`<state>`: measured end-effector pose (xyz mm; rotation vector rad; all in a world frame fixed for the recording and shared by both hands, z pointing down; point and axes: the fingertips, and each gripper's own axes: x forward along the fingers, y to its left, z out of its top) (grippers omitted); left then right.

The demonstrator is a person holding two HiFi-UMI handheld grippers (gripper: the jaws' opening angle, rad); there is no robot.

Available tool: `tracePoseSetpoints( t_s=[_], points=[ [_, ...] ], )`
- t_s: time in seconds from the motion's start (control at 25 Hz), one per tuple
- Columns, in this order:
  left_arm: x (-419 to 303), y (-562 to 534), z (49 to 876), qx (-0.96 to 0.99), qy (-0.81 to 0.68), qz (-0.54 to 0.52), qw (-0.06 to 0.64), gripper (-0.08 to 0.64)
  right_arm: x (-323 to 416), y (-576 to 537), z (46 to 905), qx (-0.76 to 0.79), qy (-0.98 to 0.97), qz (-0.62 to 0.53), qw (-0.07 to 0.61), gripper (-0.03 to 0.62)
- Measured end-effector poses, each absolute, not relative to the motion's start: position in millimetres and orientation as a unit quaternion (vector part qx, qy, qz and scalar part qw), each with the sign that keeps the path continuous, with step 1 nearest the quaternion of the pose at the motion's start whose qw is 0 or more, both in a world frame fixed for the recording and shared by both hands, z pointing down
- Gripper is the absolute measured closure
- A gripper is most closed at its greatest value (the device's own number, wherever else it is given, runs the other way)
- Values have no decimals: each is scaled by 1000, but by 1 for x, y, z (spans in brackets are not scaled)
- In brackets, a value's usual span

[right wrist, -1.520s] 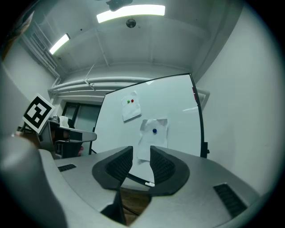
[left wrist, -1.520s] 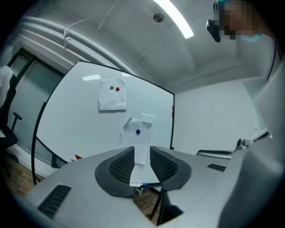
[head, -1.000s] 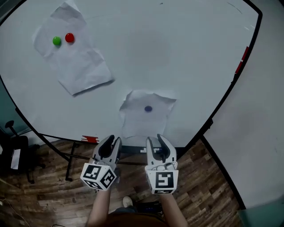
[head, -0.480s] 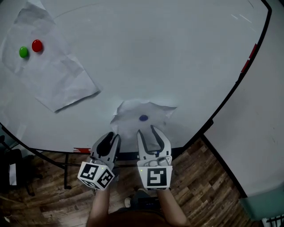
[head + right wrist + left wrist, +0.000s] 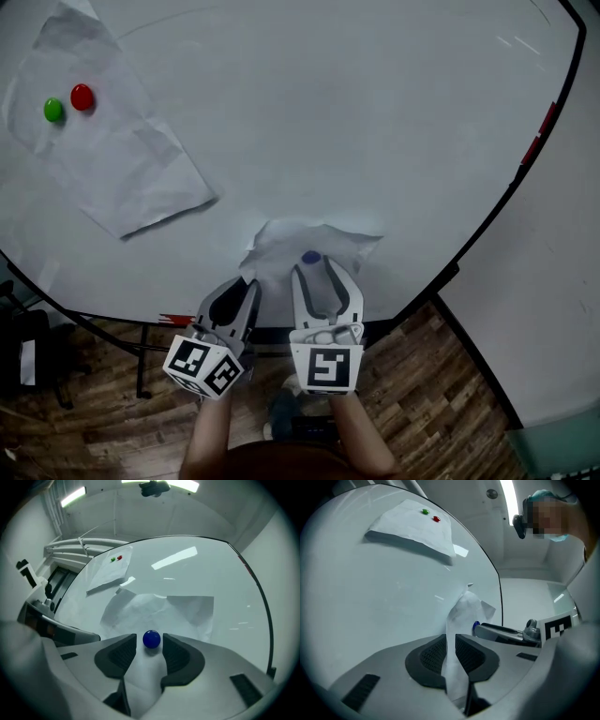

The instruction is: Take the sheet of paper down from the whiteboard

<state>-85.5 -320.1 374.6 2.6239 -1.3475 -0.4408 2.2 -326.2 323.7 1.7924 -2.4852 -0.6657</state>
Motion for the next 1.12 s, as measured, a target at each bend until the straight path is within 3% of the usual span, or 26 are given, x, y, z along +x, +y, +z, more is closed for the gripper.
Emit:
tracePoseSetpoints(
  t_s=[0.28,0.48,1.12],
  points=[
    [-81,-322,379,883,-442,-137,81,494,-2,-331,321,583,-777,-238,12,425],
    [-80,-327,377,883,-445,-130,76,515,1,-333,322,601,-756,-259,28,471],
    [-82,-334,376,879,-452,-121,88,511,2,-334,323,602,-753,-262,40,466]
  ],
)
